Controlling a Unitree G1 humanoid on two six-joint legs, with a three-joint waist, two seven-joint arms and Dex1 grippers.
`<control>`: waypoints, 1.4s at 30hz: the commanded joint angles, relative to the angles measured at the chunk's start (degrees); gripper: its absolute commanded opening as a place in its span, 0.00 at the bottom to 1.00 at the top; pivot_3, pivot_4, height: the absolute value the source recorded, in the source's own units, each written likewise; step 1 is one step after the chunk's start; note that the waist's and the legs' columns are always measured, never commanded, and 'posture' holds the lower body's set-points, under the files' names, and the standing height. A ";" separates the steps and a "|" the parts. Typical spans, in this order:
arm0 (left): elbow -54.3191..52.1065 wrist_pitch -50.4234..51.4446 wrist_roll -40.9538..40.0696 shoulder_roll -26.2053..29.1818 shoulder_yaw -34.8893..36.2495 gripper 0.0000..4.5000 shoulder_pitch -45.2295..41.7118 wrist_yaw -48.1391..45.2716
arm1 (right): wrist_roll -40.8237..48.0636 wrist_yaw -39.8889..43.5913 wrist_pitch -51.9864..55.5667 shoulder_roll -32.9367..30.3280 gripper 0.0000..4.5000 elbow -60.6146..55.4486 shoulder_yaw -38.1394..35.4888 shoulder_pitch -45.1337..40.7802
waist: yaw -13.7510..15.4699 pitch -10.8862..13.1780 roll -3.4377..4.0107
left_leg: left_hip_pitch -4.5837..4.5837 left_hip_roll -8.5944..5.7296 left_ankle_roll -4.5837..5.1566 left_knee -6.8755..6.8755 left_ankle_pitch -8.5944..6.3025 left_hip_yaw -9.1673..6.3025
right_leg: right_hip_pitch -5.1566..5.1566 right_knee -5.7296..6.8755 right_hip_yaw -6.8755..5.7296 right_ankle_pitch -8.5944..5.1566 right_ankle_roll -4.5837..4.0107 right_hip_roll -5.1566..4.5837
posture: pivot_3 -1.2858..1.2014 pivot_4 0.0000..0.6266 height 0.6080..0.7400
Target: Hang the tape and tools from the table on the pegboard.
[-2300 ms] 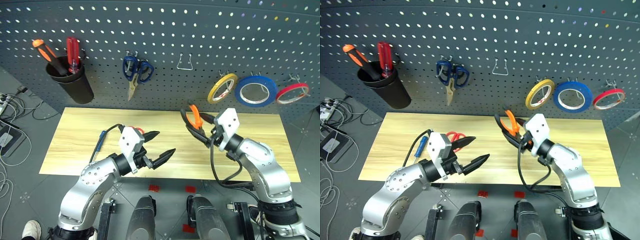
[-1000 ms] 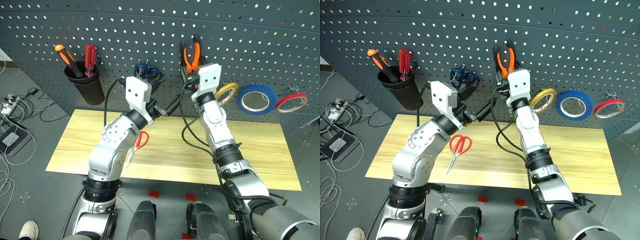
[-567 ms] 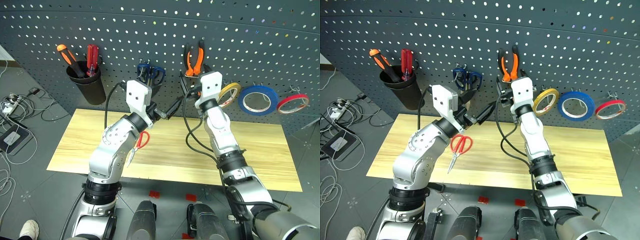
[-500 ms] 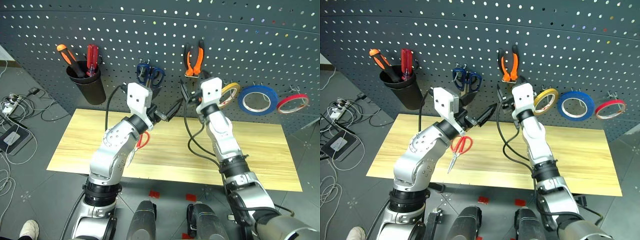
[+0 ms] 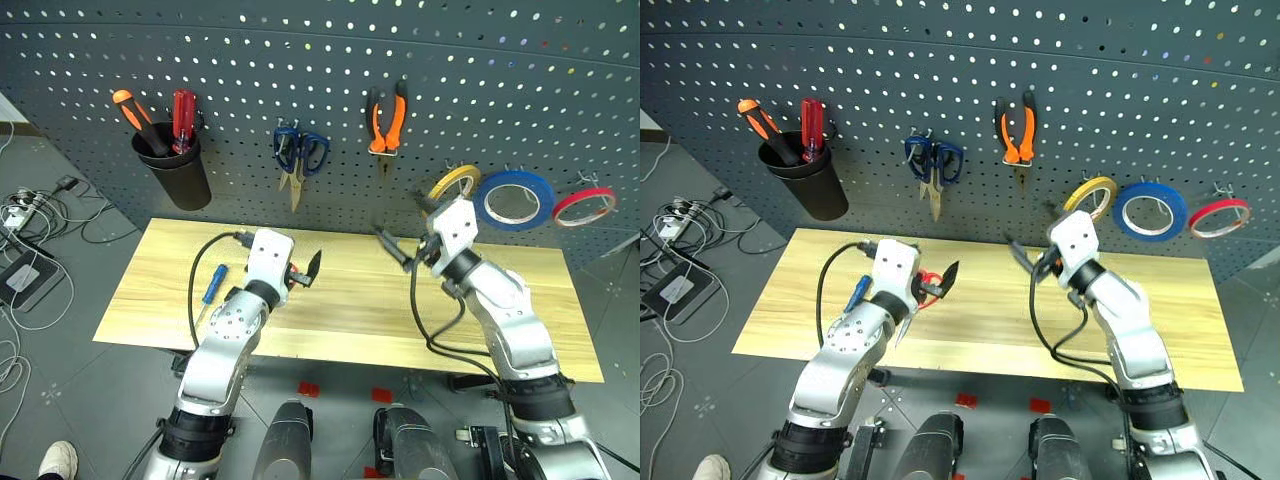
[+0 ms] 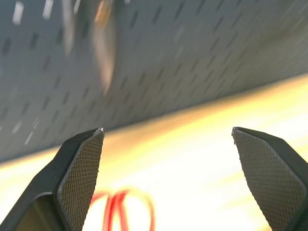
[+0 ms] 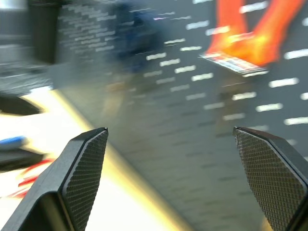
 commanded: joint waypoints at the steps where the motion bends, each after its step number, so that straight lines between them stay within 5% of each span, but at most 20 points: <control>1: 0.92 2.28 1.74 0.79 2.92 1.00 1.06 1.84 | 1.71 6.12 -0.51 -2.02 0.99 -3.74 3.33 1.96 | -0.17 0.34 0.04 | 0.01 0.00 0.01 0.00 0.00 -0.01 | 0.01 0.00 0.00 0.00 0.00 0.01 | 0.57 0.52 1.00; 16: 13.69 6.83 1.15 5.47 7.98 1.00 -1.64 -1.43 | 0.99 11.09 1.27 -2.32 0.99 -2.21 7.02 1.90 | -0.29 4.48 0.11 | 0.04 -0.01 0.01 0.09 -0.01 -0.15 | 0.02 0.14 -0.04 -0.01 -0.02 0.00 | 0.57 0.66 1.00; 36: 19.67 8.35 0.42 6.82 4.34 1.00 -5.43 -8.91 | 0.50 9.24 4.02 -1.69 0.99 -4.65 6.62 2.14 | -1.33 5.69 0.14 | 0.01 0.01 -0.01 0.07 0.00 -0.22 | 0.00 0.10 -0.09 -0.02 -0.01 0.01 | 0.55 0.63 1.00; 42: 19.59 9.72 0.58 7.41 4.03 0.65 -6.10 -9.68 | 0.32 8.91 3.84 -1.42 1.00 -4.23 6.77 1.79 | -1.63 5.69 0.14 | 0.01 0.01 -0.01 0.06 0.01 -0.31 | 0.00 0.08 -0.09 -0.02 0.00 0.00 | 0.55 0.61 1.00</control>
